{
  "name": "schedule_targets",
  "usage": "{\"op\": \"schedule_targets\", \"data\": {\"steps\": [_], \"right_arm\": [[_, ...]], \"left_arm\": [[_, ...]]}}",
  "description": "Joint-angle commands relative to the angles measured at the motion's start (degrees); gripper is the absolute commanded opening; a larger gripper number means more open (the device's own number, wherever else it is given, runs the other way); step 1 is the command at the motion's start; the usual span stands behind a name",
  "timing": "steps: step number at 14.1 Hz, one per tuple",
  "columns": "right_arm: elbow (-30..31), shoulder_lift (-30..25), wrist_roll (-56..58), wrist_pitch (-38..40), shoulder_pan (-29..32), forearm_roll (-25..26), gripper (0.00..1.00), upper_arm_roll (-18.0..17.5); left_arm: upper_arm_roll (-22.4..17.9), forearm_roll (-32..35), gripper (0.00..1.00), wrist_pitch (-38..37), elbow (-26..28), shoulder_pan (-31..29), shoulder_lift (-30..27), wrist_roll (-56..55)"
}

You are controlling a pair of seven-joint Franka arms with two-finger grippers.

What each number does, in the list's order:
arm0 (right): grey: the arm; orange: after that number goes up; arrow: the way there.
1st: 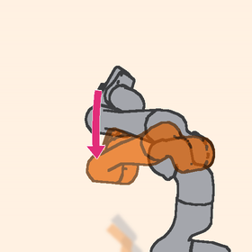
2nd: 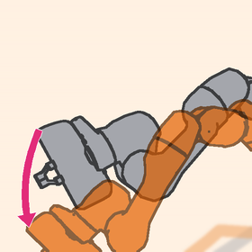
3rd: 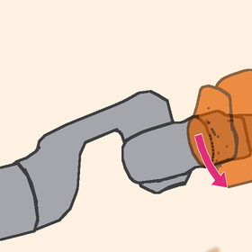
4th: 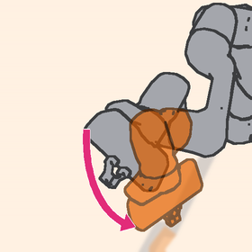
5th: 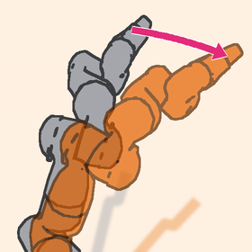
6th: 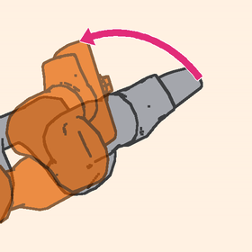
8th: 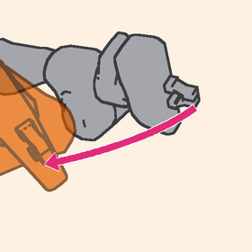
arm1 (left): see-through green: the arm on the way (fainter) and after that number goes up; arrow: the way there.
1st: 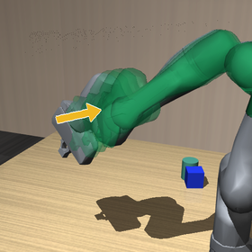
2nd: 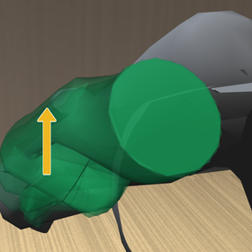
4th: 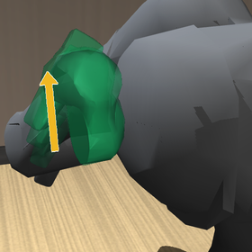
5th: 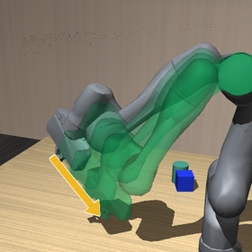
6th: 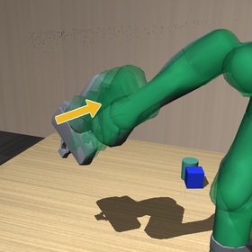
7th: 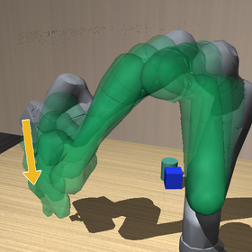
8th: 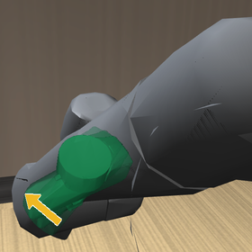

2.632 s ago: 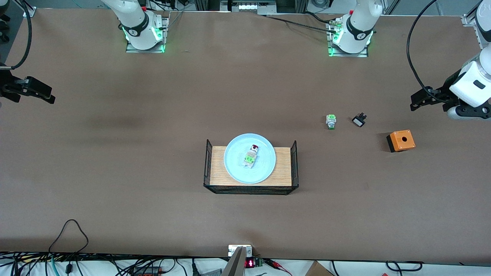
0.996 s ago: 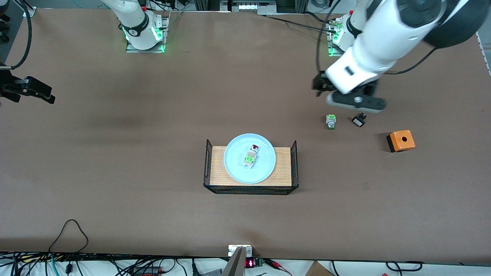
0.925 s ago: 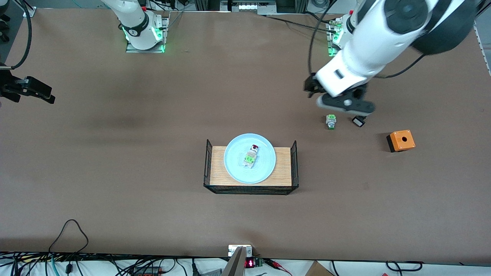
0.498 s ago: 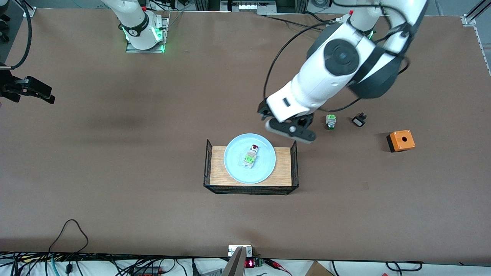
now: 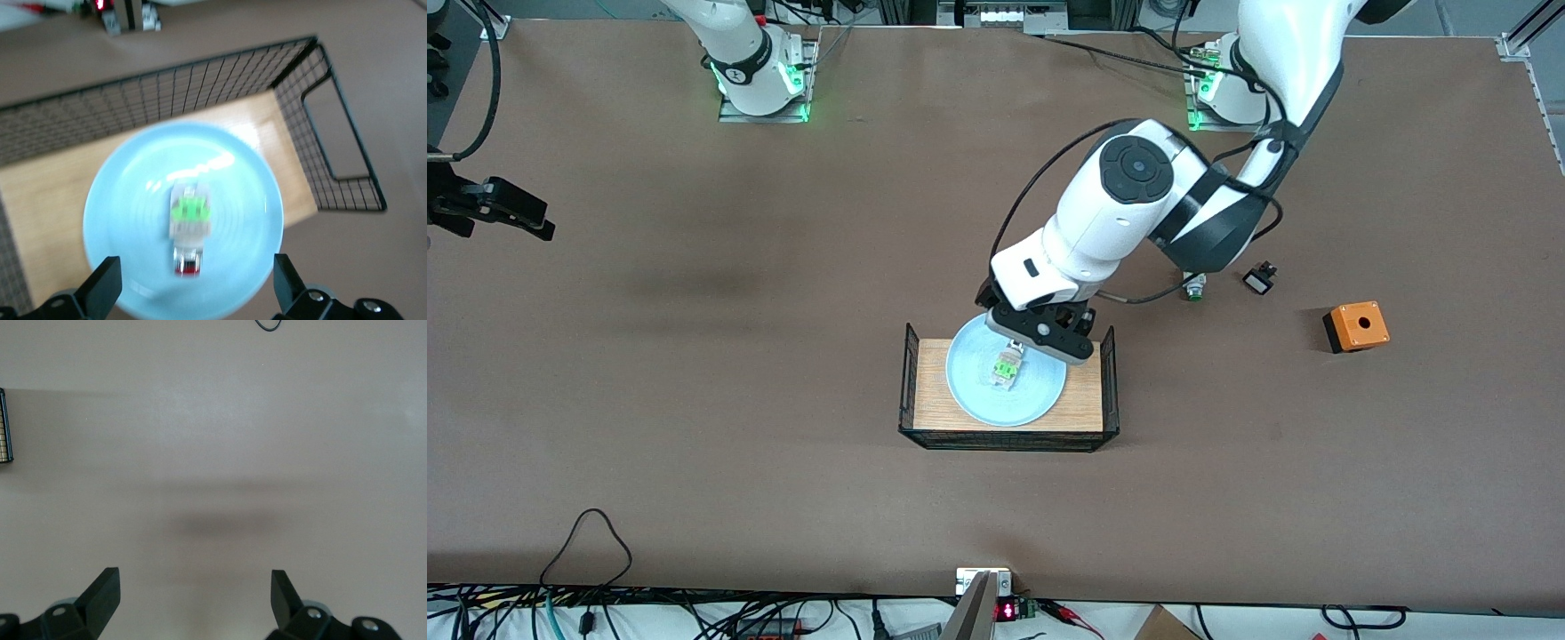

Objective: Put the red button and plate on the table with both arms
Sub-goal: 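Grasp the green-red button with the left gripper and lift it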

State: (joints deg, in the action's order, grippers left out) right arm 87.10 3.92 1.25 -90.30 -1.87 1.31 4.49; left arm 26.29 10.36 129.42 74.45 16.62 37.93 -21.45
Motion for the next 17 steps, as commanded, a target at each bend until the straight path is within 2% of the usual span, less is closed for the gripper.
{"op": "schedule_targets", "data": {"steps": [1,3,10,11,12,13,15,17], "right_arm": [[0.62,-1.11,1.04,0.57,0.11,-0.96,1.00,0.00],[0.62,-1.11,1.04,0.57,0.20,-0.96,1.00,0.00],[0.62,-1.02,1.13,0.39,0.28,-0.78,1.00,0.17],[0.62,-1.02,1.13,0.48,0.28,-0.78,1.00,0.17],[0.62,-1.02,1.13,0.57,0.28,-0.78,1.00,0.17],[0.62,-1.02,1.13,0.48,0.28,-0.78,1.00,0.17],[0.62,-1.02,1.13,0.48,0.28,-0.78,1.00,0.17],[0.62,-1.02,1.13,0.48,0.20,-0.78,1.00,0.17]], "left_arm": [[-1.41,5.53,1.00,4.34,-1.50,2.45,3.27,0.00],[-1.50,8.97,1.00,5.58,-1.33,2.71,4.86,-0.35],[-2.03,11.79,1.00,5.67,-0.19,3.68,7.33,-0.52],[-2.03,11.79,0.95,5.67,-0.01,3.85,7.33,-0.52],[-2.03,11.79,0.70,5.58,0.08,3.77,7.33,-0.52],[-2.03,11.71,0.50,5.58,0.08,3.85,7.33,-0.61],[-2.03,11.70,0.36,5.49,0.08,3.59,7.24,-0.61],[-1.94,11.70,0.27,5.05,0.08,3.15,6.89,-0.61]]}}
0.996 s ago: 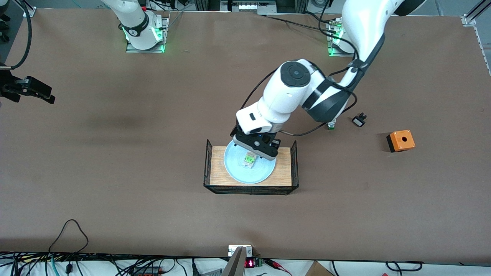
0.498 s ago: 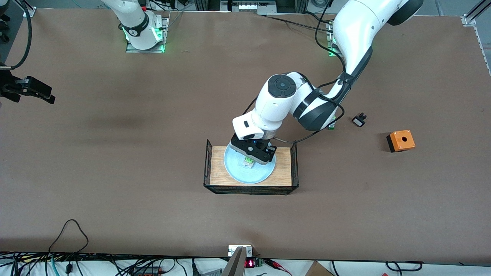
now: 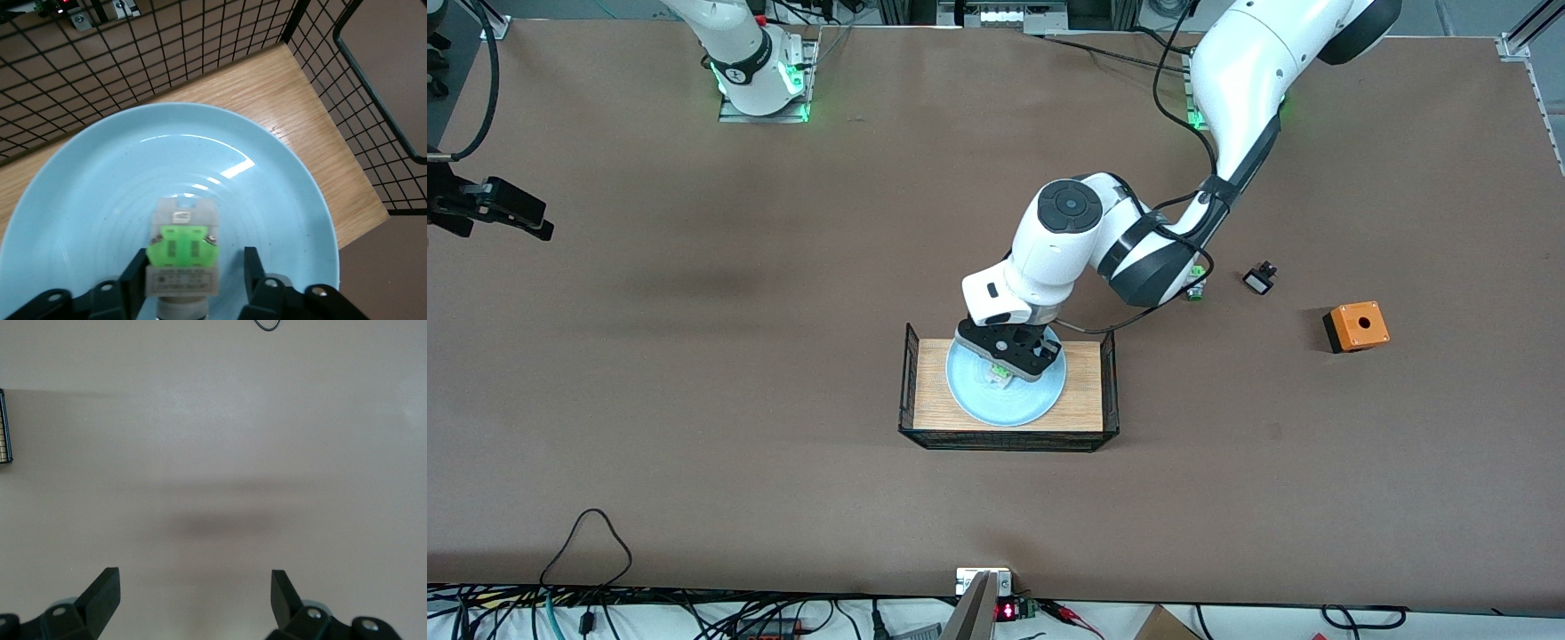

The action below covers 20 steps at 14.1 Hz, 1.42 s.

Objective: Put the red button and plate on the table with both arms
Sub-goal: 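Grasp the green-red button with the left gripper and lift it, then lower the button beside the orange box and open the left gripper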

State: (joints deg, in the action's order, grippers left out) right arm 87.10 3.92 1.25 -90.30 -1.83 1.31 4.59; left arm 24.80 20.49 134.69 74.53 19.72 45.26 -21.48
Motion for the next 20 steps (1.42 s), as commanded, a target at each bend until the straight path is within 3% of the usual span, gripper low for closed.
{"op": "schedule_targets", "data": {"steps": [1,3,7,12,15,18,20], "right_arm": [[0.61,-1.02,1.12,0.47,0.16,-0.78,1.00,0.07],[0.61,-1.02,1.12,0.47,0.24,-0.78,1.00,0.07],[0.61,-1.02,1.12,0.38,0.16,-0.78,1.00,0.07],[0.61,-1.02,1.12,0.30,0.25,-0.78,1.00,0.07],[0.61,-1.02,1.12,0.47,0.25,-0.61,1.00,0.25],[0.61,-0.94,1.04,-0.14,0.60,-0.96,1.00,0.42],[0.61,-0.58,0.60,-0.06,0.51,-0.96,1.00,0.34]], "left_arm": [[-0.45,1.57,0.26,-0.31,0.00,-0.03,-0.78,-0.49],[-0.36,1.05,0.26,-2.92,-0.53,-0.29,-2.36,-0.58],[0.08,-2.10,0.26,-15.13,-1.06,-1.70,-10.08,-0.67],[2.18,-6.95,0.26,-32.09,-1.06,-11.17,-17.47,0.30],[2.36,-6.96,0.26,-39.75,-0.97,-17.23,-18.80,10.53],[2.36,-7.04,0.26,-40.12,0.08,-25.94,-18.02,26.88],[2.27,-6.70,0.27,-39.25,1.74,-31.21,-16.17,31.92]]}}
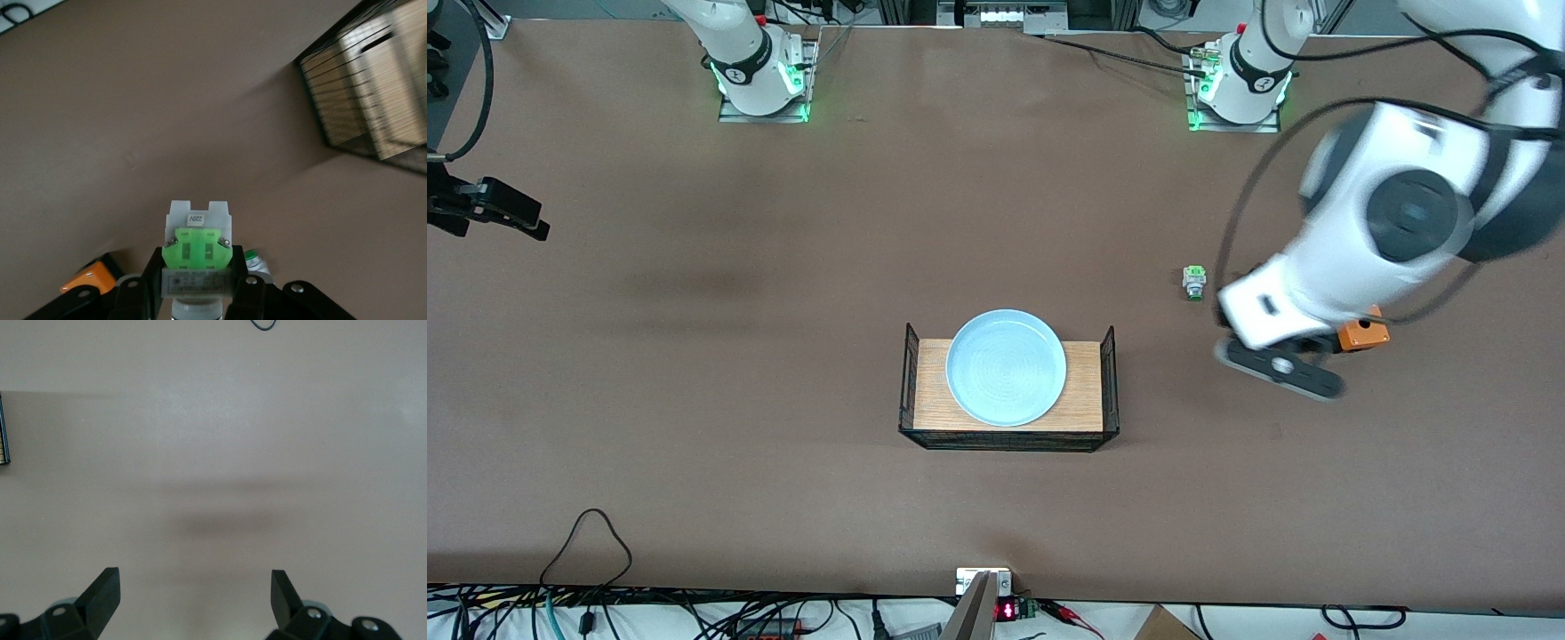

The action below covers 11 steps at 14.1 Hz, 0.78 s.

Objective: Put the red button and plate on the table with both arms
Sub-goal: 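Lower the button beside the orange box and open the left gripper, then reach the right gripper to the plate rim while the left gripper withdraws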

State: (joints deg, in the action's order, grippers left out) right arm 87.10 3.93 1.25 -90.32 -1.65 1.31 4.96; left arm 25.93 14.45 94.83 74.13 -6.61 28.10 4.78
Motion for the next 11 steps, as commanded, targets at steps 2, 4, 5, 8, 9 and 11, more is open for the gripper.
{"op": "schedule_targets", "data": {"steps": [2,4,5,8,9,11], "right_arm": [[0.62,-0.06,0.51,-0.38,0.42,-1.14,1.00,-0.04],[0.53,0.46,0.42,-0.56,0.25,-1.14,1.00,-0.22],[0.61,0.82,0.42,-0.47,0.16,-1.14,1.00,-0.30],[0.53,1.08,0.33,-0.65,-0.19,-1.14,1.00,-0.57],[0.53,1.78,0.33,-1.34,-0.98,-1.14,1.00,-0.57],[0.61,1.53,1.11,-1.61,-1.60,-1.14,1.00,-0.31]], "left_arm": [[1.14,-0.48,0.27,4.11,5.48,-10.32,3.18,7.87],[1.14,-0.57,0.27,9.55,10.22,-14.20,3.72,11.03],[1.14,-0.57,0.27,13.23,13.20,-15.78,3.72,11.74],[0.97,-0.22,0.30,23.78,21.82,-18.26,3.89,12.27],[0.71,0.22,0.29,26.34,23.32,-18.35,4.50,12.36],[0.44,2.58,0.29,28.56,23.95,-19.31,6.69,12.36]]}}
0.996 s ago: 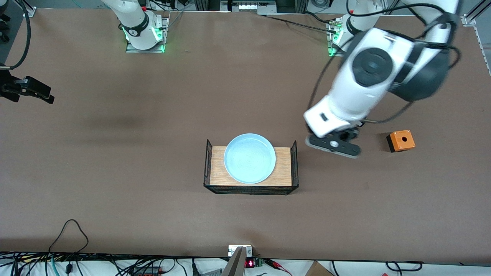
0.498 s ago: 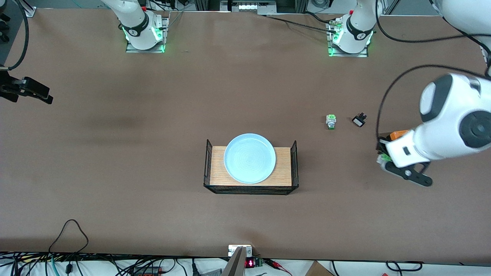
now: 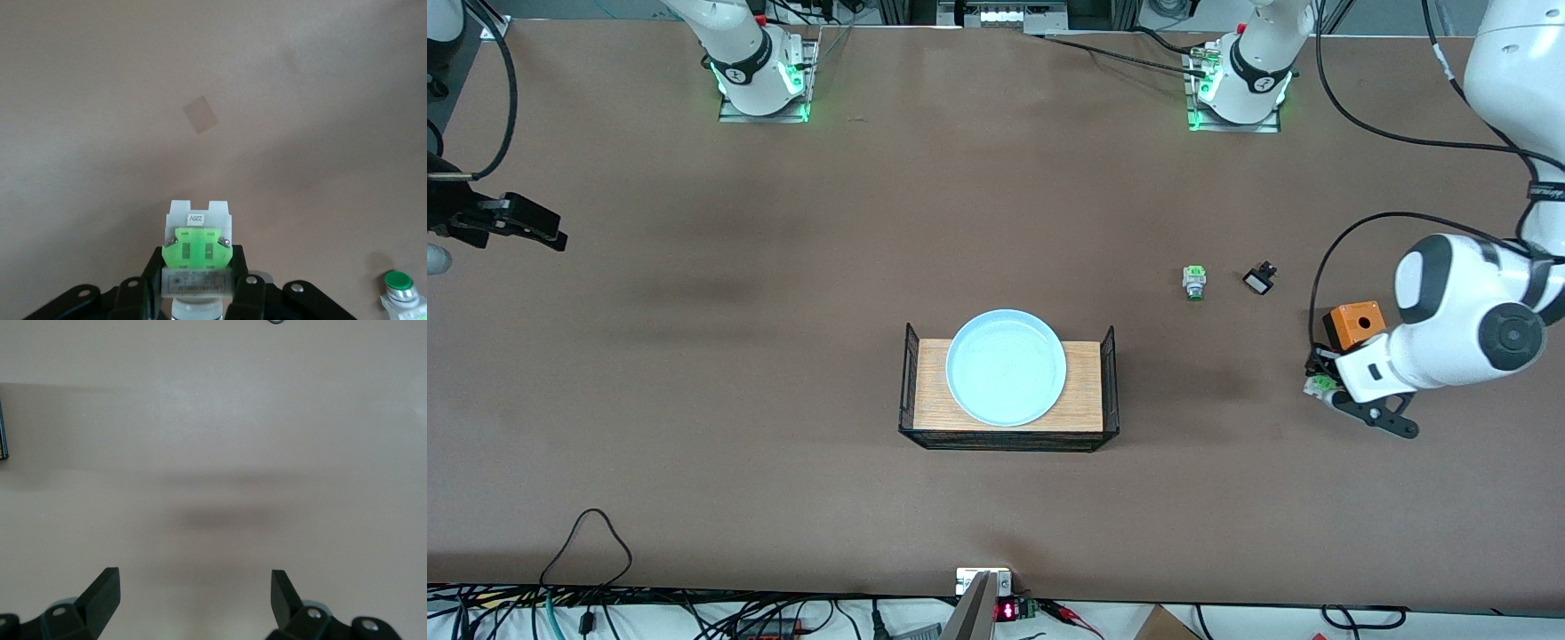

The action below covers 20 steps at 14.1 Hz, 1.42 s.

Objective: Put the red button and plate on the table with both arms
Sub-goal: 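Reach the right gripper to the plate rim while the left gripper withdraws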

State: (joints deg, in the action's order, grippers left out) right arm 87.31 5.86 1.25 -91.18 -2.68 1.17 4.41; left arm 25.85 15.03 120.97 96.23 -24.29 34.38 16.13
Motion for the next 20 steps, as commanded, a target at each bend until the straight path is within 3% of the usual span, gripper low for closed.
{"op": "schedule_targets", "data": {"steps": [1,3,5,9,12,14,17,19,20], "right_arm": [[0.32,-0.41,1.04,-0.76,-0.66,-1.08,1.00,0.25],[0.32,-0.50,0.25,-1.19,-1.71,-2.31,1.00,-0.01],[0.32,-0.50,-1.32,-1.72,-4.51,-3.80,1.00,-0.01],[0.41,-0.41,-23.09,-1.55,-10.05,-4.42,1.00,-0.01],[0.41,-0.32,-35.66,-1.02,-14.53,-7.14,1.00,-0.01],[0.49,-0.06,-44.10,-1.81,-19.01,-7.24,1.00,-0.01],[0.49,0.73,-46.34,-4.53,-24.46,-7.24,1.00,-0.01],[0.49,1.95,-50.70,-5.93,-27.89,-7.15,1.00,-0.01],[0.41,2.57,-55.34,-6.99,-29.47,-7.06,1.00,-0.01]], "left_arm": [[0.43,3.41,0.29,3.04,1.94,-1.98,1.29,0.93],[0.26,9.55,0.29,5.50,1.94,-2.77,3.58,0.93],[0.26,10.37,0.29,6.20,1.94,-3.04,5.34,0.93],[0.26,10.28,0.32,7.18,2.03,-3.39,6.40,0.93],[0.26,10.28,0.47,7.09,2.03,-3.22,6.58,0.93],[0.26,10.28,0.45,7.09,2.03,-2.87,6.58,0.58],[0.26,10.28,0.48,7.00,1.95,-2.69,7.19,0.05],[0.34,10.28,1.00,6.65,1.68,-2.69,7.11,0.57],[0.34,10.28,1.00,6.30,1.51,-2.52,6.93,0.05]]}}
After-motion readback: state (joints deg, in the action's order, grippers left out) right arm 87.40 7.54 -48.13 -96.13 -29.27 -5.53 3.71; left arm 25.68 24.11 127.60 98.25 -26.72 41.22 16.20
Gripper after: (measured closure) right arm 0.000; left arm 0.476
